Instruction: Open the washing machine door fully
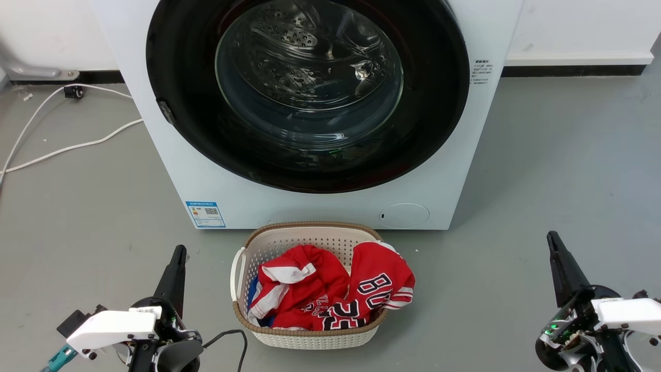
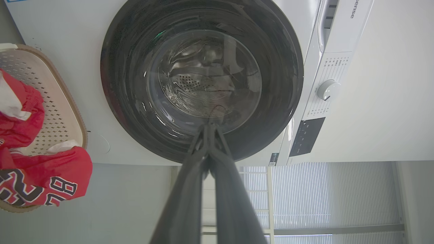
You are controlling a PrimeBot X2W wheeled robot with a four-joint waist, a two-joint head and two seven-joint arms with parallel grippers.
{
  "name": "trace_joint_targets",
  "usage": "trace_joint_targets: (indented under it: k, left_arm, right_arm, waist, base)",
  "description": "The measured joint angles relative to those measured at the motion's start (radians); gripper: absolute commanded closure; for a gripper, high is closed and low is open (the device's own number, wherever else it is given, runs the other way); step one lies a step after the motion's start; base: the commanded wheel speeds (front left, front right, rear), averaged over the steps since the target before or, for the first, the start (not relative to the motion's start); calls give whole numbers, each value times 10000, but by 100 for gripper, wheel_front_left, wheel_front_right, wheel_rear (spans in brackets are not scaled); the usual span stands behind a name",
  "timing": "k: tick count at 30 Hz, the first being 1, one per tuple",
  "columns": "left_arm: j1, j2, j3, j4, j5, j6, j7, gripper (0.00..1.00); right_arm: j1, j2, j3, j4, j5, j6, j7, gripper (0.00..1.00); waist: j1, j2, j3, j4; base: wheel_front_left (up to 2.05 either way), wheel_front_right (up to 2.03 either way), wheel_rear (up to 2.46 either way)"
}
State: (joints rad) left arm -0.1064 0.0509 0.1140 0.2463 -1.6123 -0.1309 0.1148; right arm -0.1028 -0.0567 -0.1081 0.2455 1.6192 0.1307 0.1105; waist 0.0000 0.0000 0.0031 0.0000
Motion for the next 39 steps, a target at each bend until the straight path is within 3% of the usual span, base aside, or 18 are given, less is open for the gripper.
trace_joint_targets:
  k: [19, 20, 21, 22, 29, 39]
  left_arm:
    - [0, 0, 0, 0, 0, 0, -2, 100]
    - [15, -2, -12, 40, 0, 2, -4, 0]
    - [71, -10, -23, 125, 0, 2, -6, 100]
    - [159, -19, -35, 219, 0, 2, -6, 0]
    - [466, -48, -105, 303, 63, 17, -240, 0]
    - [478, -48, -65, -211, 1651, 182, -713, 0]
  right_arm:
    - [0, 10, -13, 2, -10, 0, 2, 100]
    - [22, 10, -10, 36, -8, 0, 0, 0]
    - [81, 15, -4, 117, -8, 0, -2, 100]
    - [163, 27, 0, 221, -8, -2, -2, 0]
    - [483, 56, 27, 416, -150, -15, -234, 0]
    - [655, 58, -15, -132, -2044, -15, -702, 0]
  waist:
    - [0, 0, 0, 0]
    - [0, 0, 0, 0]
    - [0, -1, -1, 0]
    - [0, 0, 0, 0]
    - [0, 0, 3, 1]
    - [0, 0, 29, 9]
  base:
    - [0, 0, 0]
    - [0, 0, 0]
    - [0, 0, 0]
    - [0, 0, 0]
    - [0, 0, 0]
    - [0, 0, 0]
